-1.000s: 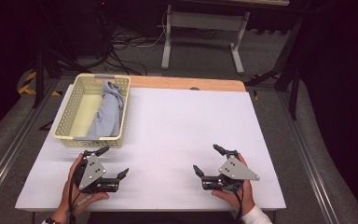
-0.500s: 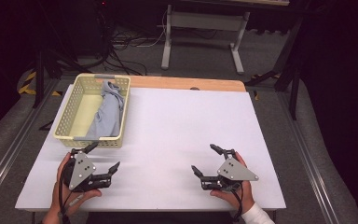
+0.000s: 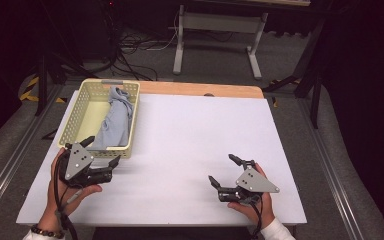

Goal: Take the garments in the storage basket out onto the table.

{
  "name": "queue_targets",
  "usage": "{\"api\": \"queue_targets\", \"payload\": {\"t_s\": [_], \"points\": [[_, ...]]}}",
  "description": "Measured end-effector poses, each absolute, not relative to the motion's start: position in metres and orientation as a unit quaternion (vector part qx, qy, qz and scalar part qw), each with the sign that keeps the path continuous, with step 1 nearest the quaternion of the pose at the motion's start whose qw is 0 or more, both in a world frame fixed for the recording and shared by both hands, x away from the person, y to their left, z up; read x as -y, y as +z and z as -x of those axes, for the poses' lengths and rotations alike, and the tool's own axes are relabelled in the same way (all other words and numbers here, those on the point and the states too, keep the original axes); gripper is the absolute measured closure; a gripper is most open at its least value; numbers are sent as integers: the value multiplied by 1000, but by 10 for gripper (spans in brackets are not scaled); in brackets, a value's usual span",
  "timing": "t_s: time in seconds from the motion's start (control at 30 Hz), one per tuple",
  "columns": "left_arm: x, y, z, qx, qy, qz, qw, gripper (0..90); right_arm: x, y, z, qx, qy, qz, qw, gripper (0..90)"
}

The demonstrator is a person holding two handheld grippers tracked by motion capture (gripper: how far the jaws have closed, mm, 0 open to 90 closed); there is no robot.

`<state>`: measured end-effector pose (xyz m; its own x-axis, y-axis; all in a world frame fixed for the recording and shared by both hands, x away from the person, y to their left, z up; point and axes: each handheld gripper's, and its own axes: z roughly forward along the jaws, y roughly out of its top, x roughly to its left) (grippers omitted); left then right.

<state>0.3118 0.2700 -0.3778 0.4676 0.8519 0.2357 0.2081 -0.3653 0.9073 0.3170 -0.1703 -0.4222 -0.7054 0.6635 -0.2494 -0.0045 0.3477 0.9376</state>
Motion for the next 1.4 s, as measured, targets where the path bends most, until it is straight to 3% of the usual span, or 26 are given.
{"api": "queue_targets", "payload": {"t_s": [0.23,0.5,0.87,1.23,1.4], "points": [[-269,-360,-337,-357,364,-759,404,94,170,-423,-317,-758,527,-217,315,121],[-267,-351,-398,-376,337,-794,338,100,171,-424,-320,-760,526,-223,311,120],[-267,-381,-476,-437,271,-825,233,99,172,-427,-322,-765,519,-228,306,119],[-268,-406,-510,-484,194,-830,197,46,170,-430,-323,-774,512,-223,300,119],[-268,-411,-515,-492,171,-835,178,125,170,-431,-324,-776,509,-222,298,119]]}}
